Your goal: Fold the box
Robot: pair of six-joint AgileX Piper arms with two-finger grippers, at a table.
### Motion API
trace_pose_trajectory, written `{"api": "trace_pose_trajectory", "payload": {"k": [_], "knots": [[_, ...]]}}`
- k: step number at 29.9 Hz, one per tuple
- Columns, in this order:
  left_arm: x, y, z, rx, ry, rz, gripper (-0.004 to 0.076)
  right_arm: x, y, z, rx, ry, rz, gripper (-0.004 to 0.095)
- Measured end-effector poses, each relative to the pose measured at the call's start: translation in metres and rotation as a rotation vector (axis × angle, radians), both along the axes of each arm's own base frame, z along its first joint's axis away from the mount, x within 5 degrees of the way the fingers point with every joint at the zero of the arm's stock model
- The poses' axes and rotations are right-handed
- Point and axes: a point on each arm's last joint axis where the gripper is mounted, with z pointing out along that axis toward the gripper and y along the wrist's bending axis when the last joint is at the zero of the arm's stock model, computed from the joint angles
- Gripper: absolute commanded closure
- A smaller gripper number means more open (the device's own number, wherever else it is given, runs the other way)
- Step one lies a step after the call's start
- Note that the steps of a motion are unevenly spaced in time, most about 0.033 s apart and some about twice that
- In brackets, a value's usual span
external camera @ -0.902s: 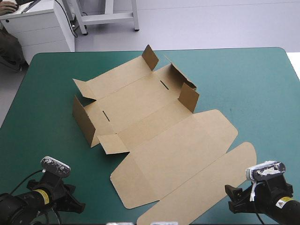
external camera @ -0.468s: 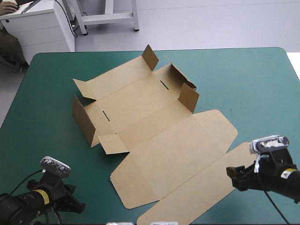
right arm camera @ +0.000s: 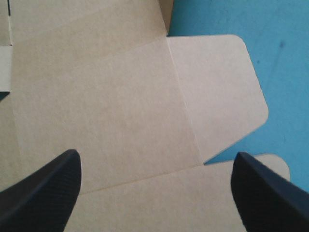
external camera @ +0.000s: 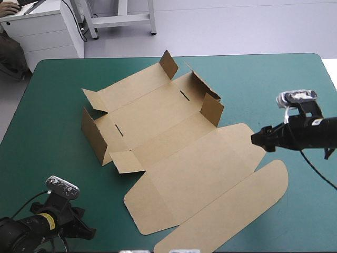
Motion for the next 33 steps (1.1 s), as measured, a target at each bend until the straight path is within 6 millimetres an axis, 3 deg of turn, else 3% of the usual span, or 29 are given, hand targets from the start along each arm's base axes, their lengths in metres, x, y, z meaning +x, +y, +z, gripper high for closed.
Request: {"api": "trace_pose_trajectory", "payload": {"k": [5,10,17,24,33], "knots": [[0.0,0.0,0.0,0.0,0.0,0.0,0.0731,0.044,0.005,0.003,0.068,-0.003,0.08,0.0126],[0.0,0.0,0.0,0.0,0.0,0.0,0.0731,0.08,0.026,-0.001,0.043,0.019,0.172,0.0126],[0.0,0.0,0.0,0.0,0.0,0.0,0.0731,0.137,0.066,-0.017,-0.087,0.061,0.263,0.0126],[0.0,0.0,0.0,0.0,0.0,0.0,0.0731,0.196,0.078,-0.036,-0.118,0.064,0.244,0.0126],[0.0,0.0,0.0,-0.001,0.0,0.0,0.0731,0.231,0.086,-0.078,-0.118,0.131,0.248,0.0126]]}}
